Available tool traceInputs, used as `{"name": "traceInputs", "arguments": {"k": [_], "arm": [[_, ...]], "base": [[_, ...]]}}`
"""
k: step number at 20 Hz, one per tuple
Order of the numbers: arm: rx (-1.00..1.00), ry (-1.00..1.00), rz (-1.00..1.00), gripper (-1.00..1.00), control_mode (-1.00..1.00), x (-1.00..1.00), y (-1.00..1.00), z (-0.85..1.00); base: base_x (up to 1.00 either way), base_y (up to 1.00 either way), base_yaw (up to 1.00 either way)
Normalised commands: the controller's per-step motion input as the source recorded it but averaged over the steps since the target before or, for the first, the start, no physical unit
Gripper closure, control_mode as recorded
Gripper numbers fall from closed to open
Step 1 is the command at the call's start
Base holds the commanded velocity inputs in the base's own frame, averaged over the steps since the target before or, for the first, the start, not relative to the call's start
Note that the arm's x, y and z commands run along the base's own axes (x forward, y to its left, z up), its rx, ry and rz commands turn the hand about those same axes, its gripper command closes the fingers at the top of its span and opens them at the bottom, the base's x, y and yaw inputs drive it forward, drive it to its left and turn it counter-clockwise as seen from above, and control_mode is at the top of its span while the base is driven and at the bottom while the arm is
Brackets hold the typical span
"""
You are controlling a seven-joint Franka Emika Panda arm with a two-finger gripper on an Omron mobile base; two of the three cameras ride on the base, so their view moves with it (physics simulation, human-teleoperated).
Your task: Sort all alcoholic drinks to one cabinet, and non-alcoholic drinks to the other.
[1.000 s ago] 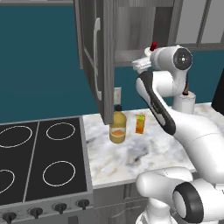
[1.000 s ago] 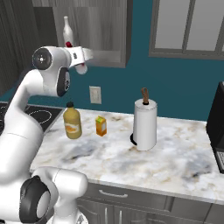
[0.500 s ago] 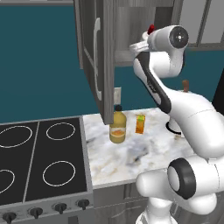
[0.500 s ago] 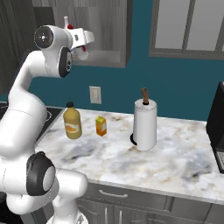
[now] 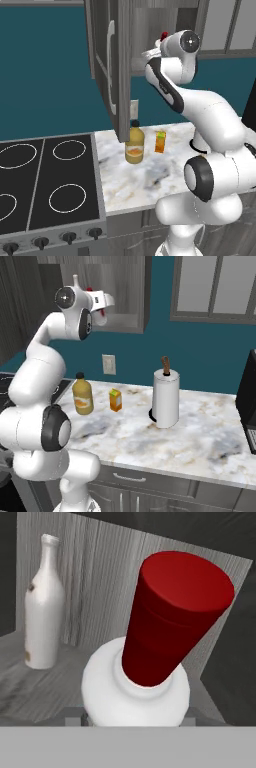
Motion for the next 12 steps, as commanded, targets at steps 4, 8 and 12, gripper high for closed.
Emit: {"name": "traceInputs", "arguments": {"k": [4,8,12], "arm": [[0.00,0.04,0.00,1.00,-1.00,0.84,0.00,-0.21],[0.00,0.00,0.00,1.00,-1.00,0.65,0.00,-0.03],[0.00,0.00,0.00,1.00,-1.00,0.47,0.00,-0.09]], "base": [[0.00,0.00,0.00],[0.00,0.00,0.00],[0.00,0.00,0.00]]}}
